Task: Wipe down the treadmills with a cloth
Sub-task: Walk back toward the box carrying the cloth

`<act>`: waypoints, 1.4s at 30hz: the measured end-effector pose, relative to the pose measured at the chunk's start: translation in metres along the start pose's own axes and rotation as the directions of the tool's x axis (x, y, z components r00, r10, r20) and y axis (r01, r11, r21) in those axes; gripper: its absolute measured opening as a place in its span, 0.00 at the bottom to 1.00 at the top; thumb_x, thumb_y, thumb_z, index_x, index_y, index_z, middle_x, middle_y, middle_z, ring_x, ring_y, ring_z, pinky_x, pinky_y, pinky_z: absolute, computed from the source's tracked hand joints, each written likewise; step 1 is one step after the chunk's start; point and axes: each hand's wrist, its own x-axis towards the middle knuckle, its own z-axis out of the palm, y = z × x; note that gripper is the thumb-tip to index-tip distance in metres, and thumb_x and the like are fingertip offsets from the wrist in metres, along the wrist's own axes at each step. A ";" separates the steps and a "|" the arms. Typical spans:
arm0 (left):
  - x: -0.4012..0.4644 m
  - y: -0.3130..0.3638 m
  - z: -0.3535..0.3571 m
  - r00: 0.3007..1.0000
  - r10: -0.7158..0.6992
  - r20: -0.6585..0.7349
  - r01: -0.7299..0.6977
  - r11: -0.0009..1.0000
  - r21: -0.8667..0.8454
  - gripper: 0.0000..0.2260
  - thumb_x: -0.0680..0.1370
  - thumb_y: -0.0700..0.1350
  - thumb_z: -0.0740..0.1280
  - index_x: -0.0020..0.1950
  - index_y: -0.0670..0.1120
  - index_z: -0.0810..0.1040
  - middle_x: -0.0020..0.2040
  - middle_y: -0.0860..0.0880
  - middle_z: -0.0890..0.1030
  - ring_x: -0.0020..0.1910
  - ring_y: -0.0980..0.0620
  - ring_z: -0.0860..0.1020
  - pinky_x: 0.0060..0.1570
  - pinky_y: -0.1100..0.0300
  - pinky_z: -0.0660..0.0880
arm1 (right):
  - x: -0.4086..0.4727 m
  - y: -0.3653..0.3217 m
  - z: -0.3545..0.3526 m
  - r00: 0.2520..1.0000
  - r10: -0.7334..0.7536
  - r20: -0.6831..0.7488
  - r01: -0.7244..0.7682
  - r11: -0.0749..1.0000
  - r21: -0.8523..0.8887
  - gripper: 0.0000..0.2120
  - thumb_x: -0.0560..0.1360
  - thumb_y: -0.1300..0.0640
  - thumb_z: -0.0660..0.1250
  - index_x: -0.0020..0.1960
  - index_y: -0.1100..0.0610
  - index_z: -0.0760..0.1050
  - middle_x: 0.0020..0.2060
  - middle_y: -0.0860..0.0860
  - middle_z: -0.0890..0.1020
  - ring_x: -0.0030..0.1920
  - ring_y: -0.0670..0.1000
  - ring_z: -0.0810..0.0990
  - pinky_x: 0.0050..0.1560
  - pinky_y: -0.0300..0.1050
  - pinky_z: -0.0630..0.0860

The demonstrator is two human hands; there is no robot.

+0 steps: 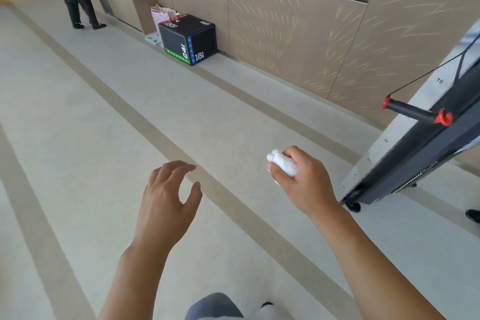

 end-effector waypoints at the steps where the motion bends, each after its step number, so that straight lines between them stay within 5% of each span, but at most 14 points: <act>1: 0.011 -0.002 0.005 1.000 -0.009 0.004 0.009 1.000 0.006 0.18 0.80 0.54 0.64 0.67 0.51 0.80 0.65 0.56 0.77 0.66 0.52 0.72 0.61 0.48 0.75 | 0.013 0.005 0.004 1.000 0.000 0.008 0.000 1.000 0.005 0.19 0.77 0.39 0.68 0.41 0.52 0.68 0.32 0.50 0.79 0.34 0.52 0.77 0.33 0.51 0.75; 14: 0.228 -0.085 0.053 0.999 -0.035 -0.018 0.035 0.999 -0.001 0.17 0.80 0.54 0.64 0.67 0.52 0.79 0.65 0.58 0.77 0.66 0.52 0.72 0.62 0.51 0.74 | 0.221 0.034 0.115 0.997 -0.006 0.078 0.002 0.999 0.045 0.20 0.77 0.36 0.68 0.44 0.53 0.71 0.37 0.50 0.81 0.38 0.55 0.84 0.36 0.54 0.80; 25: 0.443 -0.205 0.031 0.999 -0.042 0.019 0.042 0.999 0.031 0.19 0.80 0.55 0.63 0.68 0.50 0.80 0.66 0.55 0.78 0.65 0.50 0.73 0.61 0.48 0.76 | 0.425 -0.017 0.262 0.989 -0.001 0.150 -0.002 1.000 0.021 0.17 0.76 0.38 0.68 0.44 0.51 0.71 0.36 0.48 0.81 0.38 0.53 0.84 0.37 0.53 0.79; 42: 0.668 -0.320 0.074 0.963 -0.266 -0.052 0.268 0.962 0.045 0.17 0.81 0.54 0.64 0.68 0.51 0.80 0.66 0.55 0.77 0.66 0.49 0.73 0.60 0.45 0.76 | 0.689 -0.007 0.418 0.942 -0.067 0.330 0.041 0.995 0.087 0.15 0.76 0.39 0.70 0.44 0.50 0.73 0.35 0.47 0.81 0.37 0.53 0.82 0.37 0.55 0.80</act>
